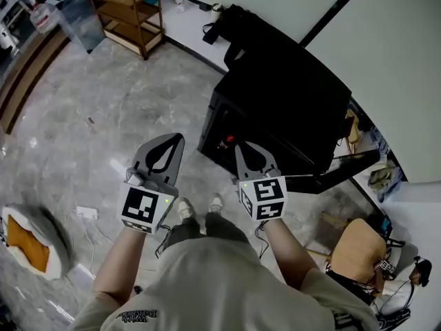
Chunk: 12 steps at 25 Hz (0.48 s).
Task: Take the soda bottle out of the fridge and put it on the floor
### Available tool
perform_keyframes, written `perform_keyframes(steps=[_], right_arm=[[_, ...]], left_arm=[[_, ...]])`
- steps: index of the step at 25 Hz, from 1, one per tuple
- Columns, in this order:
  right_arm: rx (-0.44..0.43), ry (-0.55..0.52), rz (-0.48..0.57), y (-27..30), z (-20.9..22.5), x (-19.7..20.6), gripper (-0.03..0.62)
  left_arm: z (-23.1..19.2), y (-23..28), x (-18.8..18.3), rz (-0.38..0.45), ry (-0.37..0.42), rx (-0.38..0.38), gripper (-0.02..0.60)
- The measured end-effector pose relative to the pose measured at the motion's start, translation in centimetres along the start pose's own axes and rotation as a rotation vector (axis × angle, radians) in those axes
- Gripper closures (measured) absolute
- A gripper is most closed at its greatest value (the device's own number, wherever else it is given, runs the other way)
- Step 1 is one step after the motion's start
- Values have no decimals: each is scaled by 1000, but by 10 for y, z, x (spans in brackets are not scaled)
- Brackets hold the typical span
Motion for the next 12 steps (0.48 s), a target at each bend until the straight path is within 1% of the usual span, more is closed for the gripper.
perform_keyframes(steps=[1, 3, 4, 6, 9, 12], right_arm=[[1, 5, -15, 6, 3, 9, 590], [-2, 26, -47, 19, 8, 28, 526], [-4, 35, -61, 25, 11, 37, 510], [-5, 34, -89, 38, 16, 52, 507], [-7, 12, -133, 56, 20, 77, 472], [-6, 5, -173, 74, 24, 105, 447]], left_arm=[[-1, 4, 6, -7, -10, -1, 575], [-3, 13, 19, -23, -20, -3, 575], [-4, 18, 25, -31, -22, -3, 575], [-6, 25, 36, -44, -25, 1, 575], [-7, 34, 55, -65, -27, 11, 575], [-8, 42, 77, -86, -52, 15, 575]])
Point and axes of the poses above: the fingertips, and each gripper's own axes: y forward along the fingers, z to its right, x out of its underside, the point moved 1 cm from there along -y, backward along the fingers, and after that the axes turned 12 degrees about z, right-handed, at the moved point
